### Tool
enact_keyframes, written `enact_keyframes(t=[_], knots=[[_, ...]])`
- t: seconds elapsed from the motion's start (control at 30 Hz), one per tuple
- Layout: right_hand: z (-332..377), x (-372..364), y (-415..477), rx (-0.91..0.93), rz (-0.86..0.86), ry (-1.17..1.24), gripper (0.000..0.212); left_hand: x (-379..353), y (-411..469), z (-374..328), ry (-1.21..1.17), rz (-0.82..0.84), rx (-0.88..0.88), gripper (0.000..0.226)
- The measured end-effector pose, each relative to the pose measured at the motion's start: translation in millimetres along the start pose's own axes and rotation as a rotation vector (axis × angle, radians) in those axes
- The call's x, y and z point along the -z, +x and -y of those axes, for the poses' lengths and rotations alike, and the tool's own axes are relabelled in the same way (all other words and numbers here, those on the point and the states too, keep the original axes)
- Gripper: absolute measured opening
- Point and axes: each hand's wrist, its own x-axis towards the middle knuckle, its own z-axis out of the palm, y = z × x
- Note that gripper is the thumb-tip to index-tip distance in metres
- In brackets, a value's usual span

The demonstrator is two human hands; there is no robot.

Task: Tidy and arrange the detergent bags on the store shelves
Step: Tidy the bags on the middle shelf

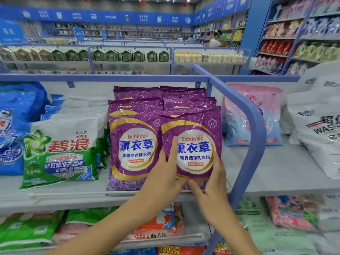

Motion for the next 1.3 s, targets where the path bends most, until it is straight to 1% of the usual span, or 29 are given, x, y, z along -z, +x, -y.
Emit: enact_keyframes(t=[0.07,0.17,0.23,0.4,0.6,0.73,0.9,1.0,1.1,1.23,1.3], knots=[[-0.9,-4.6,4.4,-0.021,0.035,-0.038,0.106,1.6,1.9,-1.0,-0.005,0.004,0.010,0.114],[-1.0,-6.2,14.7,-0.022,0.054,-0.042,0.107,5.3,8.8,0.0,0.047,0.015,0.011,0.114],[-1.3,-3.3,19.6,-0.008,0.090,-0.059,0.105,8.2,14.3,1.6,0.091,0.023,0.015,0.116],[1.0,2.2,19.7,-0.038,0.173,-0.115,0.101,7.8,15.3,4.1,0.090,0.024,0.021,0.117],[5.5,10.0,21.6,-0.076,0.275,-0.150,0.117,10.8,14.1,6.7,0.052,0.073,0.021,0.124],[7.6,5.5,21.0,-0.070,0.224,-0.181,0.119,11.7,14.7,8.3,0.026,0.037,0.013,0.126],[10.0,3.4,19.8,-0.072,0.179,-0.217,0.118,7.9,16.8,12.3,-0.087,-0.030,0.032,0.128],[14.5,-0.4,15.0,-0.089,0.111,-0.248,0.117,6.8,13.1,14.3,-0.113,-0.049,0.035,0.127],[16.4,-1.1,9.8,-0.094,0.009,-0.261,0.118,6.7,7.0,14.4,-0.090,-0.085,0.011,0.125],[21.3,2.3,3.4,-0.103,-0.040,-0.182,0.112,5.7,-6.9,9.8,-0.045,-0.094,-0.008,0.114],[27.4,3.7,-1.0,-0.089,-0.068,-0.198,0.107,3.9,-17.9,7.8,-0.059,-0.097,-0.033,0.106]])
